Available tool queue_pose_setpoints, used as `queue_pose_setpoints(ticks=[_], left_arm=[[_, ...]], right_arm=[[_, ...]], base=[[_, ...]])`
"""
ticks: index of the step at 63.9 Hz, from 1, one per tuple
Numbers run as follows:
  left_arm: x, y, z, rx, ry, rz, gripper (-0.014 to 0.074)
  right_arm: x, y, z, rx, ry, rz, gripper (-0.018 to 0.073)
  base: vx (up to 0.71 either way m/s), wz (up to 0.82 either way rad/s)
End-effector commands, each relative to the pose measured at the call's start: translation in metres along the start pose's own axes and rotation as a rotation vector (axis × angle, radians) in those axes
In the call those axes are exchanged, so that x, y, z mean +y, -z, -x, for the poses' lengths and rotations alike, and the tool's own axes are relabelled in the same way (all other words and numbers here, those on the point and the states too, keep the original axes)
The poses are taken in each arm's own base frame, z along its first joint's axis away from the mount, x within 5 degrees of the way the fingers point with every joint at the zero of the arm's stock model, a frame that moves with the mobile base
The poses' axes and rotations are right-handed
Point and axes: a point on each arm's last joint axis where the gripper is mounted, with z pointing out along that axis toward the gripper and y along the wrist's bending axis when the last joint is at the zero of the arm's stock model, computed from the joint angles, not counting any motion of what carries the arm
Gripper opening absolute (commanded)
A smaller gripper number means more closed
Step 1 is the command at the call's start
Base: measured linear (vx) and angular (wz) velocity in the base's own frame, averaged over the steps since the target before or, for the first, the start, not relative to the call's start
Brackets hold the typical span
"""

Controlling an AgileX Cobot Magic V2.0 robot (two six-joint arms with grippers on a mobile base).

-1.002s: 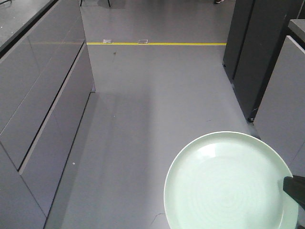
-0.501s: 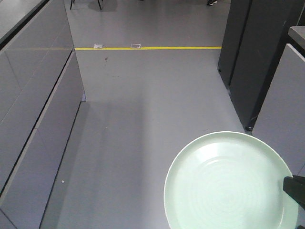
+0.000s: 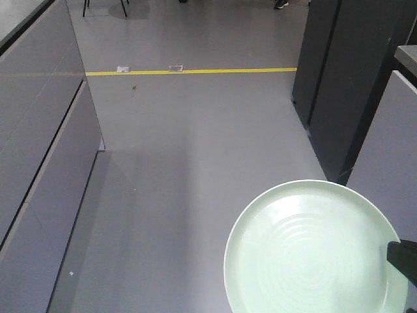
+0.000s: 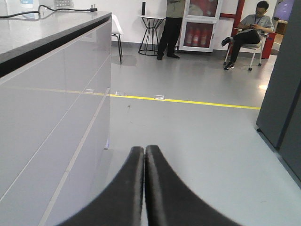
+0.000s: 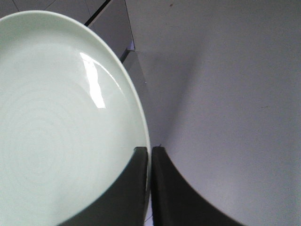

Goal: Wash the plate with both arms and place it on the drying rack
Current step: 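Drive along the aisle toward the counter with the sink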

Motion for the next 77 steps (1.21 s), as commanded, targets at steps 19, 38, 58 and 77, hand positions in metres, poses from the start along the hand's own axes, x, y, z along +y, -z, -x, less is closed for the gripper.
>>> queue_pose_setpoints(ticks=[19, 38, 58, 77], left_arm=[[-0.0025, 0.0036, 0.0157, -0.109, 0.009, -0.023, -0.0006], [-0.0025, 0.0036, 0.0157, -0.109, 0.009, -0.023, -0.0006], [-0.0025, 0.0036, 0.0157, -0.109, 0.009, -0.023, -0.0006], [-0.0025, 0.0036, 0.0157, -0.109, 0.009, -0.023, -0.0006]], right_arm=[[-0.0001, 0.0042, 0.0131, -0.087, -0.012, -0.013, -0.0004], [-0.0001, 0.0042, 0.0131, -0.087, -0.012, -0.013, -0.0004], [-0.0001, 0.0042, 0.0131, -0.087, -0.012, -0.013, -0.0004], [-0.0001, 0.0042, 0.0131, -0.087, -0.012, -0.013, -0.0004]], base=[[0.21, -0.15], [0.19, -0.31], [0.16, -0.43], [0.13, -0.44]])
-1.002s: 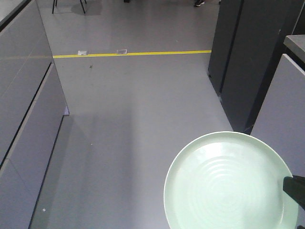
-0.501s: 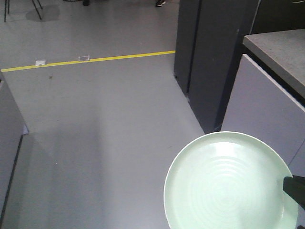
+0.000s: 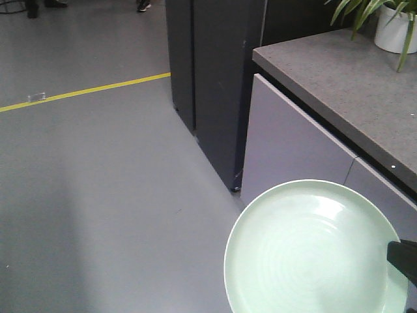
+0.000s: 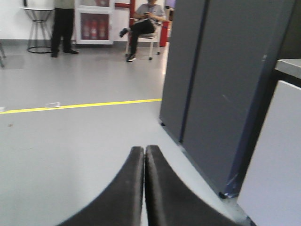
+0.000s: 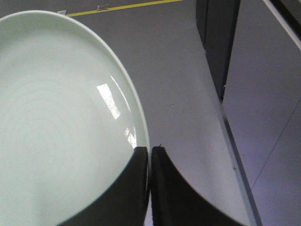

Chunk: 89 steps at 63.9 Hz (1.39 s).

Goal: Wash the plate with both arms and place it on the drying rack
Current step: 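Drive along the aisle toward the counter with the sink, then drive up to the sink and stop facing the faucet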

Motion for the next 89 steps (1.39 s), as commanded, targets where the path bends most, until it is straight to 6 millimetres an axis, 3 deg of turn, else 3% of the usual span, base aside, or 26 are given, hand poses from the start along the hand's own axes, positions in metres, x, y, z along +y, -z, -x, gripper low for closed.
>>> queue_pose_setpoints(ticks=[1, 89], left_arm=[[-0.0025, 0.0036, 0.0157, -0.109, 0.009, -0.023, -0.0006], [-0.0025, 0.0036, 0.0157, -0.109, 0.009, -0.023, -0.0006]], right_arm=[[-0.0001, 0.0042, 0.0131, -0.087, -0.012, -0.013, -0.0004], [-0.0001, 0.0042, 0.0131, -0.087, -0.012, -0.013, -0.0004]], base=[[0.12, -0.42], [0.11, -0.41]])
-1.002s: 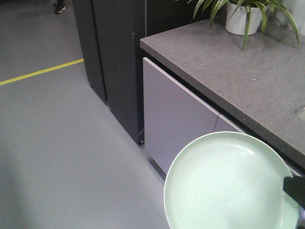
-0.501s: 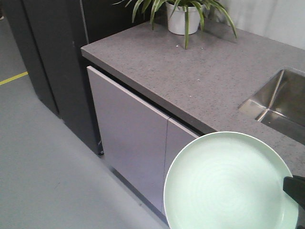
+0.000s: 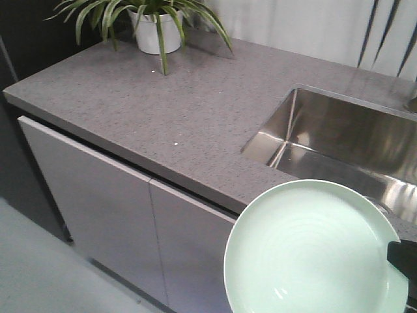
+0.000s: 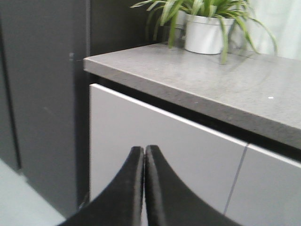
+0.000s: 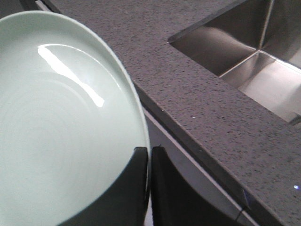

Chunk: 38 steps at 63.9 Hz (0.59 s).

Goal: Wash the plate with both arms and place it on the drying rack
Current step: 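Drive up to the sink and stop facing the faucet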

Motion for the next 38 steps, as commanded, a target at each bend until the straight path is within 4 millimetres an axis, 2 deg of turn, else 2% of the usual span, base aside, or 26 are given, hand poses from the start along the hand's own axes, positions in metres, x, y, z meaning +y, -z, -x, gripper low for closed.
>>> queue_pose_setpoints(ticks=[1, 38], left_arm=[[-0.0025, 0.0036, 0.0157, -0.109, 0.009, -0.023, -0.0006], [-0.0025, 0.0036, 0.0157, -0.109, 0.009, -0.023, -0.0006]], right_arm=[[-0.0001, 0.0042, 0.0131, -0.087, -0.012, -0.013, -0.0004], [-0.0001, 0.0042, 0.0132, -0.088, -0.012, -0.013, -0.0004]], base=[[0.1, -0.45], [0.09, -0.42]])
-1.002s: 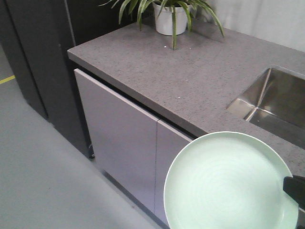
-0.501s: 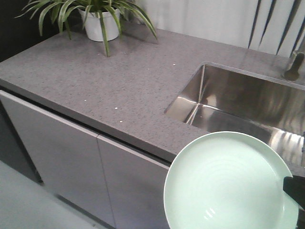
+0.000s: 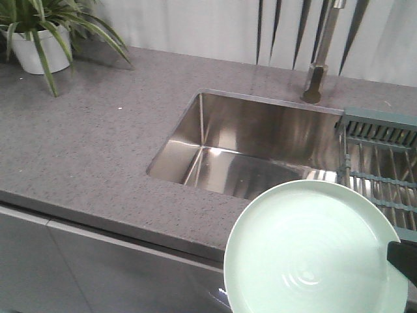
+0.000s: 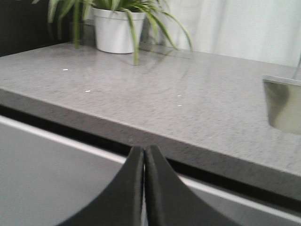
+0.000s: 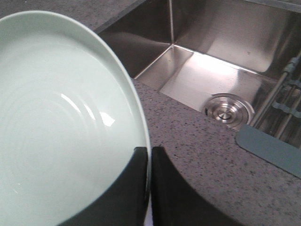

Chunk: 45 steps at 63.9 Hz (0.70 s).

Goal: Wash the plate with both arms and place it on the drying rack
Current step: 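Drive up to the sink and stop facing the faucet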

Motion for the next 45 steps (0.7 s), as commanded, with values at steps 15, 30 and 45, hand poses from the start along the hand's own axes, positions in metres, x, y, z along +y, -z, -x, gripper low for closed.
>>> queue_pose_setpoints(ticks=[15, 30, 45], left_arm=[[-0.0025, 0.0036, 0.0157, -0.109, 0.009, -0.023, -0.0006], [-0.0025, 0.0036, 0.0157, -0.109, 0.009, -0.023, -0.0006], [-0.0025, 0.0036, 0.0157, -0.109, 0.009, -0.023, -0.0006]], right_arm=[[-0.0001, 0.0042, 0.0132, -0.088, -0.012, -0.013, -0.0004], [-0.0001, 0.0042, 0.0132, -0.088, -0.012, -0.013, -0.0004], [-0.0001, 0.0042, 0.0132, -0.088, -0.012, -0.013, -0.0004]], base=[[0.09, -0.4], [0.08, -0.35], [0.07, -0.28]])
